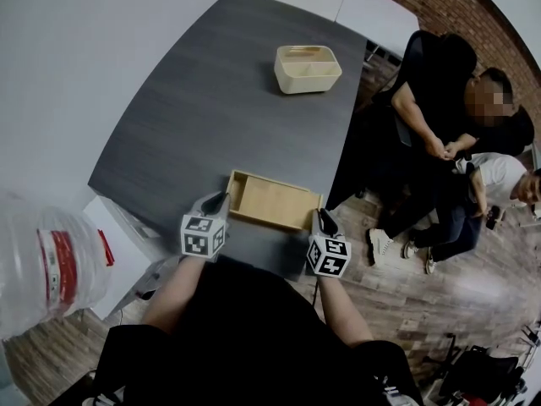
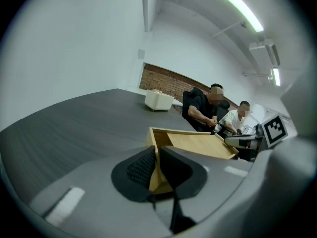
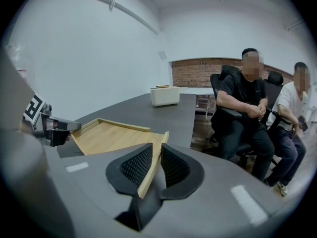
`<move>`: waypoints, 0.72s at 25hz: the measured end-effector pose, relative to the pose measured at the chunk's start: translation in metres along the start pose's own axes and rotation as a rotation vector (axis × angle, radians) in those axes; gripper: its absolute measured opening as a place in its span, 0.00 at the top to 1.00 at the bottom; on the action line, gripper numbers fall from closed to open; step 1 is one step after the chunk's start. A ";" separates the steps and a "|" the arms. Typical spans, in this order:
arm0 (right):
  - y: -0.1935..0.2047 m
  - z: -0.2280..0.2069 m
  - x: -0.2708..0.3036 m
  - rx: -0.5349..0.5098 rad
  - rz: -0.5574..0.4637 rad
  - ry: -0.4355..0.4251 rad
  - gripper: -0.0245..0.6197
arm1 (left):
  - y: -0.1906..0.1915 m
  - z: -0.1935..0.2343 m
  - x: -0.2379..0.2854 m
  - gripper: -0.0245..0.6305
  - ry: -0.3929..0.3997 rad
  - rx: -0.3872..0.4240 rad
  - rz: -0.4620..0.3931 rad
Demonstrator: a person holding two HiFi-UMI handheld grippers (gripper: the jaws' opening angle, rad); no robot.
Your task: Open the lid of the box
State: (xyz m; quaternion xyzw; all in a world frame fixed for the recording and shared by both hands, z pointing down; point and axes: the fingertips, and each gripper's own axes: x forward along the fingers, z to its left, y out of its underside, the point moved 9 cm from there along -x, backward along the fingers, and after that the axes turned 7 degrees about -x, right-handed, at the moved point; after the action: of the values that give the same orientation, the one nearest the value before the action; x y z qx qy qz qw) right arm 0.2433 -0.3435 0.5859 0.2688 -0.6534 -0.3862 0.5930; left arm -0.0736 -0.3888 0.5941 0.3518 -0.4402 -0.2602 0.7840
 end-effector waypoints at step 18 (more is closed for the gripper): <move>0.004 -0.019 -0.009 -0.001 0.015 0.066 0.89 | -0.001 0.000 0.000 0.92 -0.020 -0.021 0.014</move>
State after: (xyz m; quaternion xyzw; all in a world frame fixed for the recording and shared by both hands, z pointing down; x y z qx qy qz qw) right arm 0.2643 -0.3371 0.5842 0.2763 -0.6351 -0.3731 0.6174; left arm -0.0739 -0.3896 0.5938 0.3376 -0.4479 -0.2628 0.7851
